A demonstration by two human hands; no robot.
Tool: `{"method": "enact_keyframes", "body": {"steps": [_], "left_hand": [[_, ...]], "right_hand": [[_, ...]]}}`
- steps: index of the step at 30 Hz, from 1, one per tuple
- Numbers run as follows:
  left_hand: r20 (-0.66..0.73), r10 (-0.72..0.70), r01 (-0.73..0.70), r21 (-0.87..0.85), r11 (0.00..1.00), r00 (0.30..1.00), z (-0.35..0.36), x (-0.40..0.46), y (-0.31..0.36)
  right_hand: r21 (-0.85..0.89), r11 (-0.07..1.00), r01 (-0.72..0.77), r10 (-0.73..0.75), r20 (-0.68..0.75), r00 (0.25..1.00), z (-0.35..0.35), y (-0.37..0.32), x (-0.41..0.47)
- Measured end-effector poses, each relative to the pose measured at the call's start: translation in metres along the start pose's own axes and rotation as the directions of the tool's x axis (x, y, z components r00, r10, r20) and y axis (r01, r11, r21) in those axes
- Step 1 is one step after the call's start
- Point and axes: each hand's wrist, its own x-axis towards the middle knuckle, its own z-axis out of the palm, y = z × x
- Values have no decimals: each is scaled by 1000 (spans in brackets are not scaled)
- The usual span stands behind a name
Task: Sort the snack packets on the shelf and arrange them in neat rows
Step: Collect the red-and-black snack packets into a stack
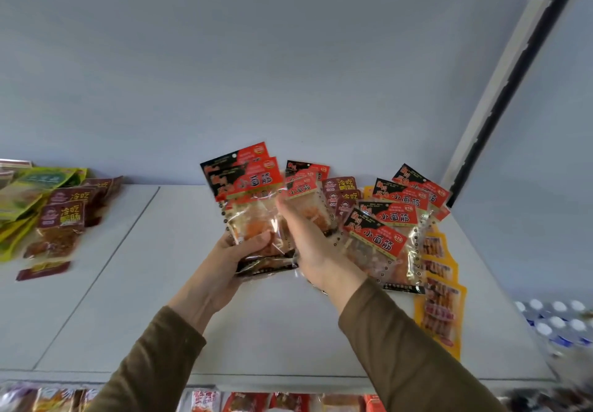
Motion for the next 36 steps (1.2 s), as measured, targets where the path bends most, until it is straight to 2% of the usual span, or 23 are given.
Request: {"method": "enact_keyframes", "body": {"steps": [2, 4, 6, 7, 9, 13, 17, 19, 22, 24, 27, 30, 32, 36], "left_hand": [[-66, -1, -6, -102, 995, 998, -13, 1, -2], [-119, -11, -7, -153, 988, 993, -24, 3, -2], [-132, -11, -10, -158, 987, 991, -30, 4, 0], [-134, -8, -14, -163, 987, 991, -32, 5, 1], [-132, -4, -20, -180, 984, 991, -35, 6, 2], [-152, -1, -32, -217, 976, 988, -38, 8, -1], [-147, 1, -37, -241, 970, 989, -43, 10, -4], [-157, -3, -36, -245, 969, 988, -47, 11, -5], [-163, -2, -39, -247, 968, 987, -53, 12, -5], [-148, -2, -35, -248, 968, 989, -56, 12, -4], [-116, -4, -28, -274, 961, 993, -58, 12, -2], [-57, -30, 7, -361, 933, 998, -59, 11, 2], [9, -47, 46, -453, 890, 999, -59, 10, 4], [205, 29, 94, -566, 819, 978, -63, 10, 7]], "right_hand": [[-94, 996, 4, 2, 65, 998, -2, -6, 4], [-268, 963, 33, -38, -12, 999, -11, -12, 13], [-561, 826, 57, -193, -186, 963, -30, -16, 31], [-695, 719, 26, -276, -251, 928, -43, -17, 42], [-831, 547, -98, -325, -318, 891, -63, -18, 64], [-912, 332, -241, -230, -326, 917, -68, -9, 100], [-854, 408, -322, -80, -385, 920, -60, -6, 115], [-880, 377, -290, -108, -353, 929, -55, -5, 117], [-938, 301, -173, -294, -264, 919, -40, 6, 117], [-926, 361, -110, -351, -244, 904, -36, 11, 115], [-777, 629, -30, -329, -301, 895, -39, 7, 113], [-555, 828, 86, -310, -324, 894, -43, -8, 107], [-410, 896, 171, -314, -311, 897, -49, -20, 103], [-196, 958, 211, -265, -311, 913, -62, -45, 86]]}}
